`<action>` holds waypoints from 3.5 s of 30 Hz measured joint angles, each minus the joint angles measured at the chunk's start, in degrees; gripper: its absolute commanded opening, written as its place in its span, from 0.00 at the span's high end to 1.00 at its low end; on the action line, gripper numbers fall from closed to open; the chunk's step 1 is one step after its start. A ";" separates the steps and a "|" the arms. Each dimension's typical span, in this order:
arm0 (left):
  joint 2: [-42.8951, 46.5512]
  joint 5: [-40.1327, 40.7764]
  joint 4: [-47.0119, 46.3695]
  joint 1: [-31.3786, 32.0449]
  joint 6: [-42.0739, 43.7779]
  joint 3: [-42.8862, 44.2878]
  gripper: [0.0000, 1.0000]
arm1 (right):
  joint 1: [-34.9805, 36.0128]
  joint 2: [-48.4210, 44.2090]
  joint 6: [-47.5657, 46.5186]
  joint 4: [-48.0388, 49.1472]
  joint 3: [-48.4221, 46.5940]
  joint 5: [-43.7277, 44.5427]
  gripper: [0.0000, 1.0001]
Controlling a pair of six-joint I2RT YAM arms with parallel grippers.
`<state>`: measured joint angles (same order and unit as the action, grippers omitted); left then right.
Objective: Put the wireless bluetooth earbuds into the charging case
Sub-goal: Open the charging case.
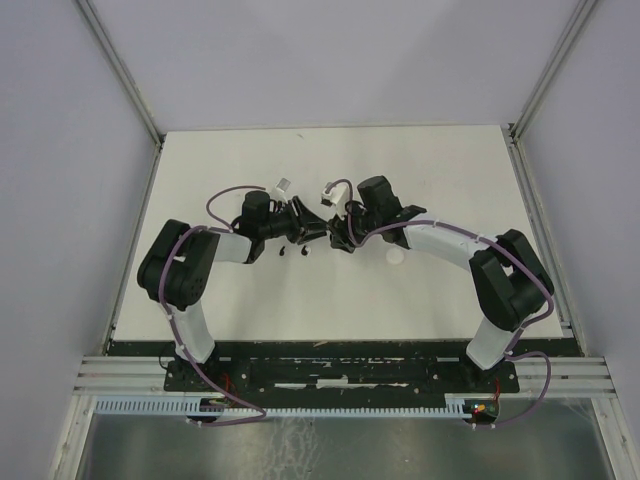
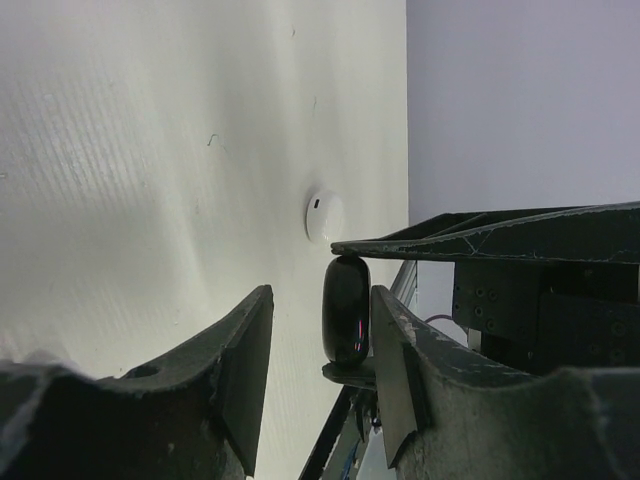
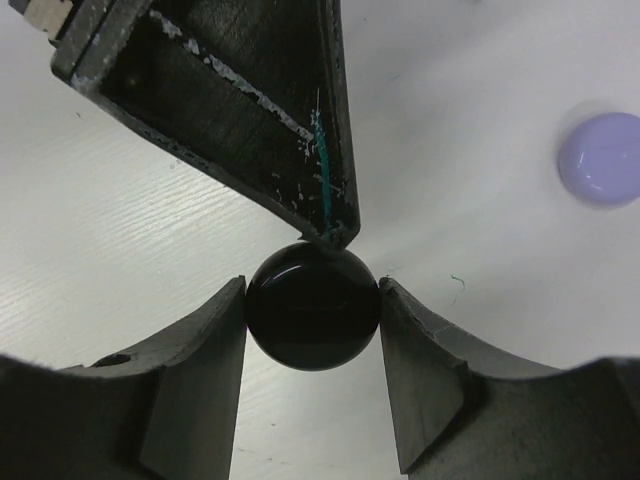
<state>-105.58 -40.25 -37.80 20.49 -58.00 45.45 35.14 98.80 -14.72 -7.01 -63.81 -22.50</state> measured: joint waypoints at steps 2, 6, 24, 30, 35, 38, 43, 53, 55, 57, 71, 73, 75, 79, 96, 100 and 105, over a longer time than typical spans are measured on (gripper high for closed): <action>0.00 -0.52 -0.07 0.13 0.02 -0.09 0.50 | 0.00 0.02 -0.15 -0.46 -0.50 0.00 0.69; 0.00 -0.87 -0.44 0.42 0.07 -0.28 0.51 | 0.00 0.07 -0.42 -1.79 -1.66 -0.04 0.69; 0.04 -2.36 -1.68 3.17 0.44 -0.52 0.58 | 0.02 1.01 -1.05 -3.41 -3.17 -0.87 0.70; 0.22 -2.19 -1.51 3.17 0.57 -0.52 0.68 | 0.02 1.42 -1.29 -3.82 -3.50 -1.01 0.70; 0.31 -1.99 -1.44 3.17 0.57 -0.52 0.79 | 0.02 1.42 -1.64 -3.89 -3.58 -1.01 0.64; 0.31 -1.92 -1.44 3.17 0.59 -0.52 0.87 | 0.02 1.42 -1.60 -3.87 -3.58 -0.96 0.41; 0.52 -1.86 -1.53 3.17 0.57 -0.52 0.91 | 0.00 1.33 0.07 -3.28 -3.48 -0.17 0.19; 1.03 -1.84 -1.79 3.17 0.57 -0.52 0.92 | -1.68 -10.25 9.51 -0.35 -1.22 10.84 0.09; 1.09 -1.84 -1.79 3.17 0.57 -0.52 0.92 | -1.84 -11.89 11.17 -0.74 -1.44 13.90 0.08; 1.22 -1.84 -1.77 3.17 0.57 -0.52 0.92 | -1.86 -12.26 12.37 -1.29 -1.55 15.96 0.08; 1.79 -2.32 -2.16 3.17 0.42 0.09 0.92 | -1.49 -12.07 11.61 -6.32 1.86 11.41 0.09; 1.79 -3.02 -3.04 3.17 0.09 0.39 0.92 | -1.03 -11.74 10.40 -7.04 1.84 9.84 0.09; 1.79 -3.80 -3.52 3.17 -0.09 0.81 0.92 | -0.33 -11.10 9.55 -7.48 1.84 8.70 0.09; 1.79 -5.33 -4.39 3.17 -0.11 1.01 0.92 | 0.85 -9.09 8.70 -7.72 1.60 7.78 0.10; 1.79 -7.76 -4.57 4.15 -0.11 1.01 0.92 | 1.95 -5.95 8.39 -6.49 0.37 9.01 0.40; 1.81 -7.80 -4.79 4.17 -0.09 1.01 0.83 | 2.12 -5.95 8.72 -6.40 0.26 9.57 0.57; 1.81 -7.63 -4.74 4.17 -0.11 1.01 0.65 | 2.14 -5.95 8.90 -6.38 0.26 9.70 0.62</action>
<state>-103.77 -47.88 -42.54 24.67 -58.11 46.46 37.28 92.86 -5.82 -13.39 -63.55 -12.80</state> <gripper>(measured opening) 0.326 0.595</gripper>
